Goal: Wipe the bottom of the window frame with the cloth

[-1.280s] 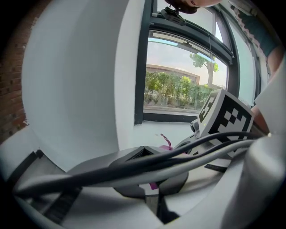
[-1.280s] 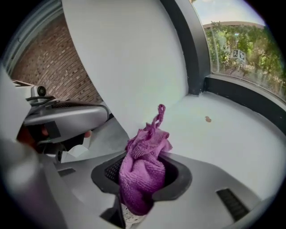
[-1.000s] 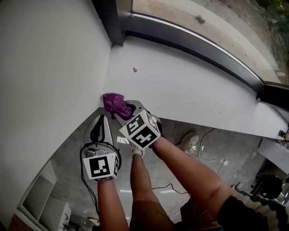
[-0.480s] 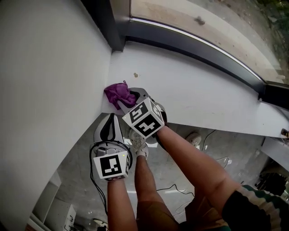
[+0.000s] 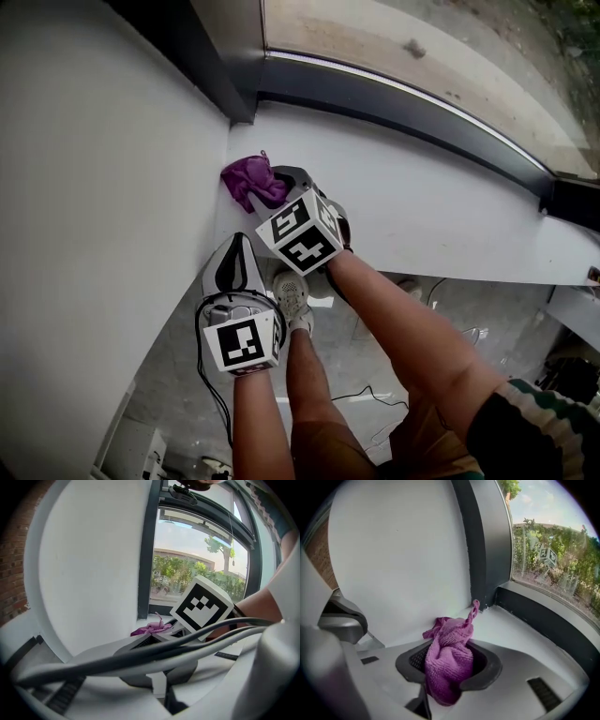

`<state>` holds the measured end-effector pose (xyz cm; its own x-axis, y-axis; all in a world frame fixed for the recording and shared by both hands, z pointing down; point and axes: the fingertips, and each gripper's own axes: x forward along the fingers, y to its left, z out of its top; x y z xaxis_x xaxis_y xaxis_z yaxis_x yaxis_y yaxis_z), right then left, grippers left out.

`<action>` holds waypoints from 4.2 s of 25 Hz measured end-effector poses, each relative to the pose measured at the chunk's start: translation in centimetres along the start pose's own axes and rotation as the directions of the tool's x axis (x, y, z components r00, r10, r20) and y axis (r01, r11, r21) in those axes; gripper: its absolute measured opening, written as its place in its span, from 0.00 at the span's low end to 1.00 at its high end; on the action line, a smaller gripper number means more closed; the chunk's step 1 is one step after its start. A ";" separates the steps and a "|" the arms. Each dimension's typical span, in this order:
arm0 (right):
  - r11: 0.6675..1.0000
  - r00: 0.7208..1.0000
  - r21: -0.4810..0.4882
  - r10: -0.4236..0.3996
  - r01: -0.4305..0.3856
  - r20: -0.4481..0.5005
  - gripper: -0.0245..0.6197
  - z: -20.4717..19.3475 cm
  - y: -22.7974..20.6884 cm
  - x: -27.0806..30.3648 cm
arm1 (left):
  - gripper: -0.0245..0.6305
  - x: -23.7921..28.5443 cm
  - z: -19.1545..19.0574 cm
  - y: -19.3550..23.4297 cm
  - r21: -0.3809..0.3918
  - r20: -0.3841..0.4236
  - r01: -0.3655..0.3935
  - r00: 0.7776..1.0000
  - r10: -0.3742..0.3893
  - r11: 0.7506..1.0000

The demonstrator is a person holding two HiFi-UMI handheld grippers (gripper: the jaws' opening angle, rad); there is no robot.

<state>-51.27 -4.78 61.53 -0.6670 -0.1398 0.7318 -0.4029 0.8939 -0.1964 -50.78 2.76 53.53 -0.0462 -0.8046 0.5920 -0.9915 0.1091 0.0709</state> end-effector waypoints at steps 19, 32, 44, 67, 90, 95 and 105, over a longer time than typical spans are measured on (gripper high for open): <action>0.995 0.996 0.047 -0.090 0.089 0.022 0.27 -2.2 -4.5 -3.1 | 0.04 3.8 2.5 -4.0 0.042 -0.008 0.089 0.996 -0.089 0.995; 0.970 0.981 0.144 -0.196 0.195 -0.008 0.28 -8.8 -11.7 -10.0 | 0.04 6.6 2.7 -13.3 0.123 -0.056 0.243 0.970 -0.238 0.962; 0.937 0.962 0.221 -0.271 0.271 -0.029 0.28 -13.5 -16.4 -15.2 | 0.04 7.5 3.3 -21.1 0.185 -0.078 0.349 0.937 -0.341 0.919; 0.861 0.920 0.333 -0.386 0.385 -0.064 0.28 -23.8 -23.6 -25.8 | 0.04 8.7 2.6 -32.4 0.282 -0.116 0.439 0.898 -0.424 0.853; 0.799 0.900 0.434 -0.430 0.416 -0.072 0.28 -33.6 -29.7 -35.2 | 0.04 9.8 -0.4 -50.1 0.324 -0.210 0.543 0.840 -0.501 0.775; 0.793 0.897 0.444 -0.437 0.418 -0.064 0.28 -35.0 -30.8 -36.8 | 0.04 10.5 -0.5 -53.7 0.323 -0.213 0.562 0.827 -0.520 0.762; 0.751 0.874 0.477 -0.480 0.456 -0.080 0.29 -38.7 -34.0 -40.5 | 0.04 11.7 -0.5 -59.4 0.359 -0.230 0.606 0.795 -0.562 0.710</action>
<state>13.68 -13.06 63.82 -0.3394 -0.5170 0.7858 -0.9059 0.4047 -0.1249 7.61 -12.85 56.60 0.5486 -0.5666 0.6147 -0.7754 -0.6199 0.1206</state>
